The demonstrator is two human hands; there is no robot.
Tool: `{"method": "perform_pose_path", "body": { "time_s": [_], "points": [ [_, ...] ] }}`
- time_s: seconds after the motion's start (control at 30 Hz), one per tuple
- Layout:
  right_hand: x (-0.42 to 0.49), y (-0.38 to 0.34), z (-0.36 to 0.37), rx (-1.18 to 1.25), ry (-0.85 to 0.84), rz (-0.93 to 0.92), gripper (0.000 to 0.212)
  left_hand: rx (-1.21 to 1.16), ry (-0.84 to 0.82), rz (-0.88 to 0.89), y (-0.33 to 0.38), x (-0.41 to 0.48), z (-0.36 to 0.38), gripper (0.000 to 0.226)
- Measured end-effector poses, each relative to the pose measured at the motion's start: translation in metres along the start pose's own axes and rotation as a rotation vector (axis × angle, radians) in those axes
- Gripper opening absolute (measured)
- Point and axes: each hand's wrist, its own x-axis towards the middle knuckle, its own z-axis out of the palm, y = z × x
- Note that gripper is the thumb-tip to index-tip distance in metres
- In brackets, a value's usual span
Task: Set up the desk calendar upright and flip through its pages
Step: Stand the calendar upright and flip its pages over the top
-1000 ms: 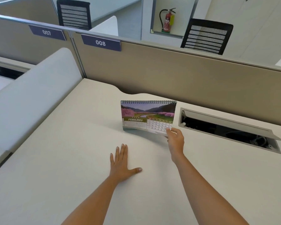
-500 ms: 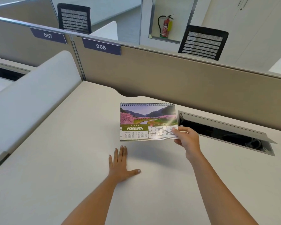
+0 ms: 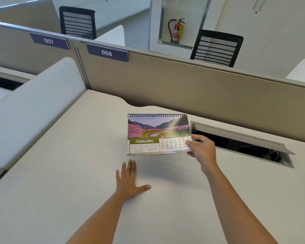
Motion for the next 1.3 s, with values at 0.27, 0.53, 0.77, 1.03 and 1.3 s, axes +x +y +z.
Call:
{"method": "perform_pose_path", "body": {
  "time_s": [0.27, 0.53, 0.77, 1.03, 1.3],
  "points": [
    [-0.002, -0.042, -0.011, 0.384, -0.194, 0.231, 0.007, -0.009, -0.005, -0.006, 0.002, -0.002, -0.002, 0.131],
    [0.012, -0.111, -0.015, 0.964, -0.296, 0.364, 0.046, -0.001, -0.022, 0.003, 0.003, -0.004, -0.003, 0.130],
    [0.037, -0.138, 0.005, 0.994, -0.271, 0.315, 0.053, 0.010, -0.019, -0.014, 0.002, -0.001, -0.002, 0.131],
    [0.055, -0.096, 0.034, -0.229, -0.108, -0.133, 0.057, 0.001, 0.006, -0.004, 0.001, -0.002, 0.000, 0.133],
    [0.060, 0.039, 0.027, -0.617, -0.075, -0.006, 0.074, -0.039, 0.081, 0.010, -0.002, -0.001, 0.007, 0.133]
  ]
}}
